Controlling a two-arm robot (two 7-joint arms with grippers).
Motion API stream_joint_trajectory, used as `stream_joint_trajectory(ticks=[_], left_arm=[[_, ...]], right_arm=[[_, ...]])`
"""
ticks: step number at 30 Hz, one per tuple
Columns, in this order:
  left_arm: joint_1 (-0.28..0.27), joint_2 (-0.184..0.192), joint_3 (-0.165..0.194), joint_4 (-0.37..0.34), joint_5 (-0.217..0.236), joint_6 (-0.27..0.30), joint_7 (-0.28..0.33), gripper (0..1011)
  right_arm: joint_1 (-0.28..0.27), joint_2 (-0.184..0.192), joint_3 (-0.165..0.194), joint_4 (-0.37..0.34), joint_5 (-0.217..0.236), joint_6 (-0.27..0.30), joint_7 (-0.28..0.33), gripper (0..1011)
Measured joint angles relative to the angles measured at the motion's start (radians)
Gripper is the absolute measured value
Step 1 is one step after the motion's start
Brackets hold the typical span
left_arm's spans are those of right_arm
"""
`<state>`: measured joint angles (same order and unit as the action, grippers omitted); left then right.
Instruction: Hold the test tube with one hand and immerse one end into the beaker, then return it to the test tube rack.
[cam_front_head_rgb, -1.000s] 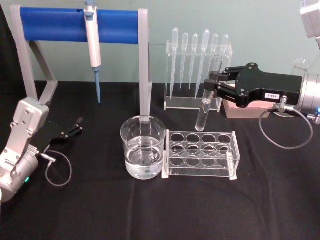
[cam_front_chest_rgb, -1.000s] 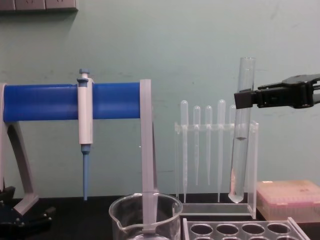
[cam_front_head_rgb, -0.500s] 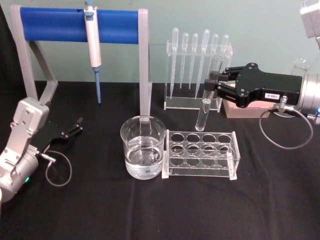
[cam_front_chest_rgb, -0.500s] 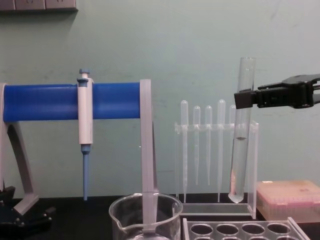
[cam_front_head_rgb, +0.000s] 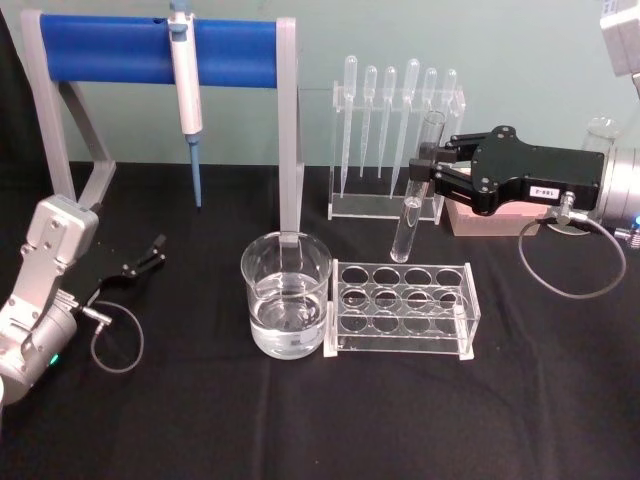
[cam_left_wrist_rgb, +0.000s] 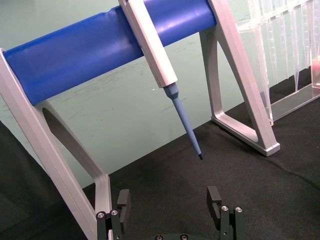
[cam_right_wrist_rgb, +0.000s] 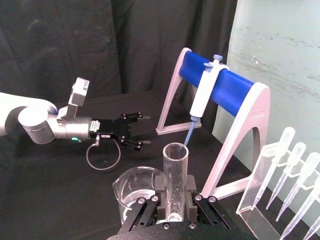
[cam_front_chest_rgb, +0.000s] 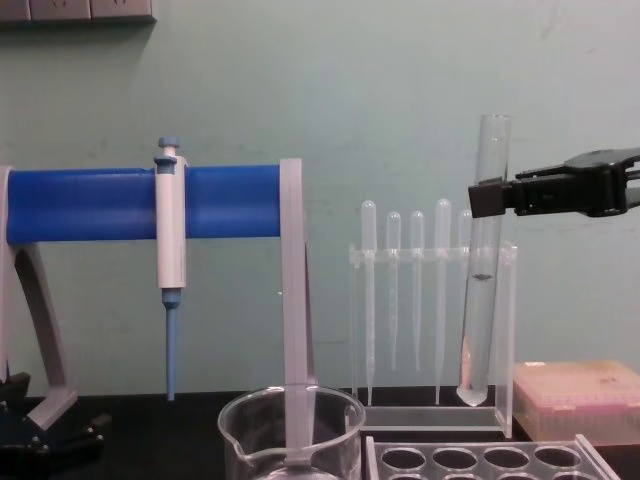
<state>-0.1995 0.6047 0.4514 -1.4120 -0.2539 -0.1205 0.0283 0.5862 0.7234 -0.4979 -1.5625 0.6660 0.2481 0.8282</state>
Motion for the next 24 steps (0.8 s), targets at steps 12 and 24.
stream_joint_trajectory(ticks=[12, 24], left_arm=[[0.0, 0.0, 0.0, 0.0, 0.0, 0.0, 0.0, 1000], [0.0, 0.0, 0.0, 0.0, 0.0, 0.0, 0.0, 1000]], right_arm=[[0.011, -0.002, -0.009, 0.005, -0.001, -0.001, 0.001, 224], [0.168, -0.101, -0.1, 0.114, 0.01, 0.01, 0.088, 224]])
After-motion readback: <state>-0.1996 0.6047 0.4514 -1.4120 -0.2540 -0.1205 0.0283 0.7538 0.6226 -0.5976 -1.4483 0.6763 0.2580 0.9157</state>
